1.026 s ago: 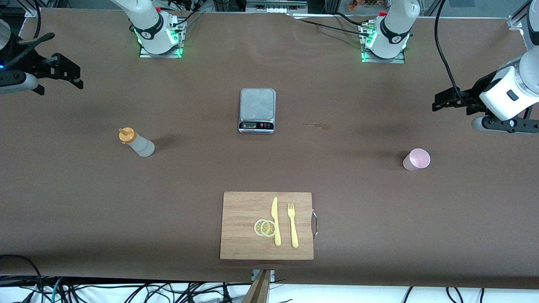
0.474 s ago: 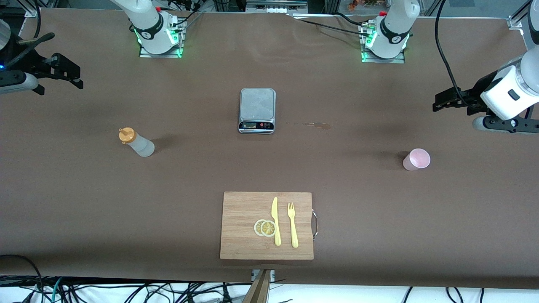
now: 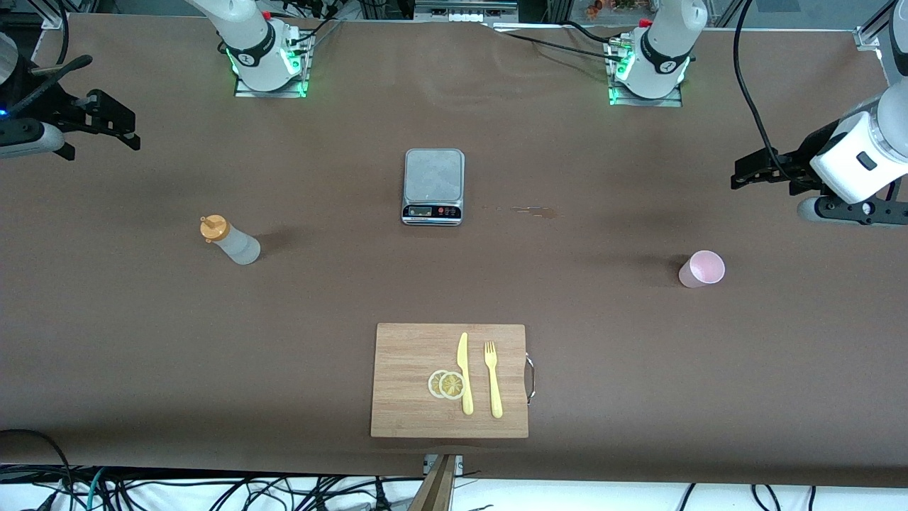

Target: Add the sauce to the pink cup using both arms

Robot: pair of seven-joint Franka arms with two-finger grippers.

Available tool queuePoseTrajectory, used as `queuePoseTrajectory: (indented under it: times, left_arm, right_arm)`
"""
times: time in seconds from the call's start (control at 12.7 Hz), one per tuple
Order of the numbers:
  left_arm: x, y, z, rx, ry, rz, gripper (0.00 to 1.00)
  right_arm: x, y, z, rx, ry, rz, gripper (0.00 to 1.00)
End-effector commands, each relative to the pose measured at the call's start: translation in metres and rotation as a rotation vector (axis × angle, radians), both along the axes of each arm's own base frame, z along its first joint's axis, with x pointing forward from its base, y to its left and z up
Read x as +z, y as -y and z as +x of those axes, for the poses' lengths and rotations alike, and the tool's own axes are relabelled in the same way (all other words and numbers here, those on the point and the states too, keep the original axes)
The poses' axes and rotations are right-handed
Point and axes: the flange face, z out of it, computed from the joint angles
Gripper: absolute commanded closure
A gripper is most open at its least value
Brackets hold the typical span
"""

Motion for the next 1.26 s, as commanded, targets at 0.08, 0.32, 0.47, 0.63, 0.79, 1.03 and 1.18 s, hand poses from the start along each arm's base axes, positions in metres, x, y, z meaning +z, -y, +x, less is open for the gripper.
queuePoseTrajectory:
  times: [0.08, 0.32, 0.47, 0.63, 0.79, 1.03, 1.18]
  left_arm:
    - [0.006, 0.000, 0.006, 0.001, 0.008, 0.026, 0.00]
    - [0.005, -0.008, 0.007, 0.008, 0.008, 0.024, 0.00]
    - [-0.021, -0.019, 0.018, 0.022, -0.035, 0.012, 0.00]
    - [-0.056, -0.024, 0.030, 0.017, -0.080, 0.022, 0.00]
    - [-0.084, -0.027, 0.036, 0.019, -0.079, 0.027, 0.00]
    - [-0.153, -0.041, 0.051, -0.100, -0.024, 0.121, 0.00]
    - [-0.198, -0.066, 0.048, -0.110, 0.011, 0.109, 0.00]
  right_arm:
    - [0.005, 0.001, 0.000, 0.004, -0.001, -0.001, 0.00]
    - [0.005, 0.001, 0.000, 0.004, -0.001, -0.001, 0.00]
    - [0.005, 0.001, 0.000, 0.004, -0.001, -0.001, 0.00]
    - [0.005, 0.001, 0.000, 0.004, -0.001, -0.001, 0.00]
    - [0.005, 0.001, 0.000, 0.004, -0.001, -0.001, 0.00]
    - [0.005, 0.001, 0.000, 0.002, -0.001, -0.001, 0.00]
    - [0.005, 0.002, 0.000, 0.001, -0.001, -0.001, 0.00]
